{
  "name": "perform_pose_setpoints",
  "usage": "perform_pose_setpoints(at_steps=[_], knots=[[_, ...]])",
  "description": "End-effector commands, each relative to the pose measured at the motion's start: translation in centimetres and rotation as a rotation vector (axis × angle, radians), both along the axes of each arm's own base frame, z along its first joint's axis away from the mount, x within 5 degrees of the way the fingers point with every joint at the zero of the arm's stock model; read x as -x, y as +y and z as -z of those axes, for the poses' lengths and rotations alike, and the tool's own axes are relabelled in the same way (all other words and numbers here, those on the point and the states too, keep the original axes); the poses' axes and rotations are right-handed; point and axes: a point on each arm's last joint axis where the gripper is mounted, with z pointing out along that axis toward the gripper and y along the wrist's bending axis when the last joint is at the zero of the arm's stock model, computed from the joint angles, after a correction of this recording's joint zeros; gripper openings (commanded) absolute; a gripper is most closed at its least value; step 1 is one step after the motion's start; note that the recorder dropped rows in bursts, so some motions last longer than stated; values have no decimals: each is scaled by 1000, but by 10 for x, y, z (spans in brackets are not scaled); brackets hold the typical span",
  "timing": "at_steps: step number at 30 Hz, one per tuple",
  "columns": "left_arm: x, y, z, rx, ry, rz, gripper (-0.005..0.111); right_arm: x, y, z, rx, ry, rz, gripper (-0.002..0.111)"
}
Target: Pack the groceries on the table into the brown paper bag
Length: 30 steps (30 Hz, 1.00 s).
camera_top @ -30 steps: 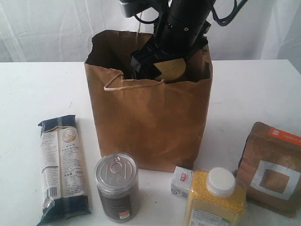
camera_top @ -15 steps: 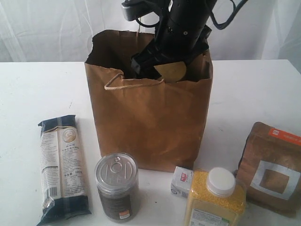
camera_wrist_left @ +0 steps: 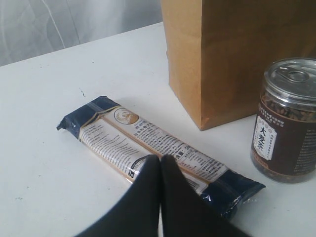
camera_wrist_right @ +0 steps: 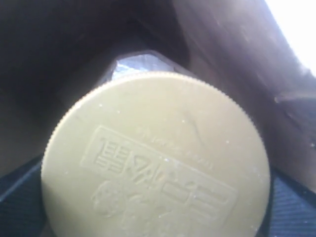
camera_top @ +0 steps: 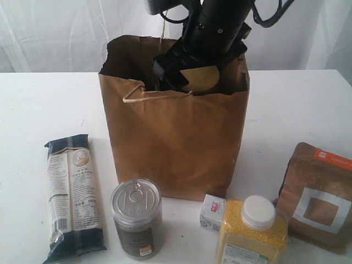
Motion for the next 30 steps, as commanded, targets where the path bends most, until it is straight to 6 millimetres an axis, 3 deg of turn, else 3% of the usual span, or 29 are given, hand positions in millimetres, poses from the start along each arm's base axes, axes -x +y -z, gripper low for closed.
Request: perform_pose_setpoints(at_steps=[1,3,4,7,8,9,10,12,13,14,15,18,21,22,25,26,30], knots=[[0,0,1,15,4,-6,0,-6,-10,-1,24,-31,39,91],[0,0,1,15,4,-6,0,-14,-7,17,47,12,43,91],[0,0,1,15,4,-6,0,-10,-3,11,35,0,18,91],[0,0,1,15,4,-6,0,-2,-3,-29,-30,-106,27,91],[0,0,1,15,4,-6,0,-3,-3,-19,-14,-80,28,91],[0,0,1,15,4,-6,0,-8,-2,12,48,-2,17,91],[0,0,1,15,4,-6,0,-6,-2,16,51,13,12,91],[0,0,1,15,4,-6,0,11,2,-18,7,-80,-21,91],[0,0,1,15,4,-6,0,11,-1,-15,11,-67,2,91],[0,0,1,15,4,-6,0,1,-8,16,70,15,19,91],[0,0,1,15,4,-6,0,-3,-9,26,92,35,-2,91],[0,0,1,15,4,-6,0,15,-9,-22,2,-78,24,91],[0,0,1,15,4,-6,0,3,-12,11,69,0,19,91],[0,0,1,15,6,-6,0,2,-11,13,75,1,9,91],[0,0,1,15,6,-6,0,20,-5,-27,-9,-87,-3,91],[0,0,1,15,6,-6,0,21,-6,-30,-25,-87,21,91],[0,0,1,15,6,-6,0,5,-4,7,40,0,20,91]])
